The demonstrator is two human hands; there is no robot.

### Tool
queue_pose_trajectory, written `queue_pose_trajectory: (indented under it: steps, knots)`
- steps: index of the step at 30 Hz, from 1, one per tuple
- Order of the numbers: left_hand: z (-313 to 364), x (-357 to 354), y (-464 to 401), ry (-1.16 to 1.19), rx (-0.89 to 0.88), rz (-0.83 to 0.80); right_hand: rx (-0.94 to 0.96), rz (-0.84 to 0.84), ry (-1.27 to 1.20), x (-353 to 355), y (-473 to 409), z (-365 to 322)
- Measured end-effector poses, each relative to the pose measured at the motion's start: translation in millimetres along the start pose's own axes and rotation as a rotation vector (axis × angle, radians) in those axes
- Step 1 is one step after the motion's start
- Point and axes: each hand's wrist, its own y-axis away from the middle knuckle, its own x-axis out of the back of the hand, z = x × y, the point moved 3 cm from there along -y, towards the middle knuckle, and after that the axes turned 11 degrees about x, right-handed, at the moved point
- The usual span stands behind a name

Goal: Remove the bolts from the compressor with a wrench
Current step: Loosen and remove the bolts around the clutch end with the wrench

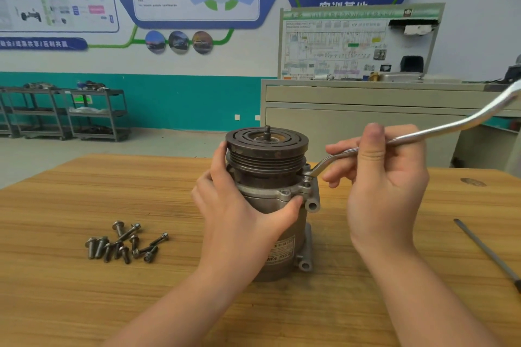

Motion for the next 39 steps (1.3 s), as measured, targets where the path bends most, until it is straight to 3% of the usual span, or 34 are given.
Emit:
queue_pose_trajectory:
  steps: [6,8,10,13,16,18,21,25,32,39]
  knots:
    - [-1,1,1,0.006,-0.002,-0.010,0.434,-0.295,0.134,-11,20,-6]
    - [0,1,0,-0.004,0.000,-0.015,0.452,-0.264,0.075,-12,26,-8]
    - [0,1,0,-0.018,0.010,-0.020,0.287,-0.043,-0.010,-8,23,-5]
    - [1,2,-1,-0.025,0.024,-0.026,-0.293,0.321,-0.201,4,15,21]
    - [0,1,0,-0.019,0.033,-0.031,-0.818,0.277,-0.521,12,4,45]
    - [0,1,0,-0.016,0.037,-0.034,-0.885,0.269,-0.629,16,-1,47]
    - [-1,1,-2,-0.023,0.038,-0.039,-0.769,0.366,-0.650,18,-5,42]
    - [-1,0,-2,-0.039,0.040,-0.040,-0.515,0.257,-0.362,12,-5,27]
    - [-1,-1,-3,-0.044,0.020,-0.028,-0.189,0.076,-0.152,4,0,8]
    - [-2,-3,-4,-0.033,0.005,-0.058,0.227,0.056,0.078,-9,22,-9]
